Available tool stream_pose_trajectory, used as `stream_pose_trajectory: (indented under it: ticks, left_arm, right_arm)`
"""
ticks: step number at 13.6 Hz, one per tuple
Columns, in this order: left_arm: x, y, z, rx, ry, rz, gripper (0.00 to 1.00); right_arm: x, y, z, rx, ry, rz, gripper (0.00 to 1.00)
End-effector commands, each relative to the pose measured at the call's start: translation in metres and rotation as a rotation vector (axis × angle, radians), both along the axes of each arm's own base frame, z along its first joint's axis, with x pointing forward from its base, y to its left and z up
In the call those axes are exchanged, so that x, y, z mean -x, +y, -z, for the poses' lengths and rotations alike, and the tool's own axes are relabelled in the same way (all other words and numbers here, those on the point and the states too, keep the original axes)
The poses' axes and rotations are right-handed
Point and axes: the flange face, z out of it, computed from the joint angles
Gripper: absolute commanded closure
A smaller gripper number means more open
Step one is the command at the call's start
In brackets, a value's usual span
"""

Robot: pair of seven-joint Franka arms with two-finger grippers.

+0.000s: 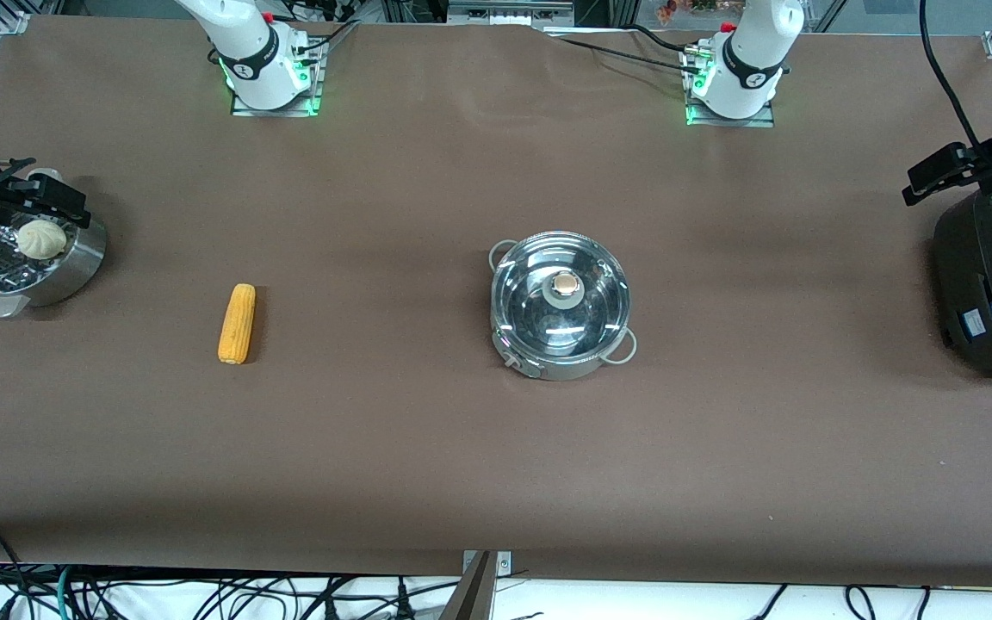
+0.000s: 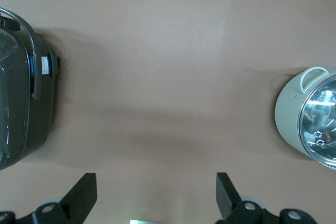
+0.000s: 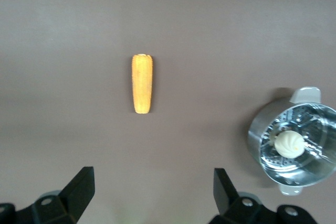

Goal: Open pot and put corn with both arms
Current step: 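Reach the right gripper down over the yellow corn cob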

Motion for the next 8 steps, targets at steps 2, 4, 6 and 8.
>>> stream_pose_trajectory:
  ticks: [2,4,6,8]
  left_arm:
    - [-0.001,0.000,-0.006,0.013,-0.002,0.018,0.00]
    - [-0.001,0.000,-0.004,0.009,0.001,0.021,0.00]
    - [-0.001,-0.001,-0.004,0.007,0.001,0.021,0.00]
    - [-0.001,-0.001,-0.004,0.008,0.001,0.022,0.00]
  right_arm:
    - [-0.014,-0.008,0.018,-0.045,0.014,0.027,0.00]
    - [-0.019,-0.006,0.030,-0.045,0.034,0.028,0.00]
    - [-0.026,-0.005,0.048,-0.051,0.062,0.031,0.00]
    - [-0.037,-0.004,0.060,-0.063,0.037,0.033,0.00]
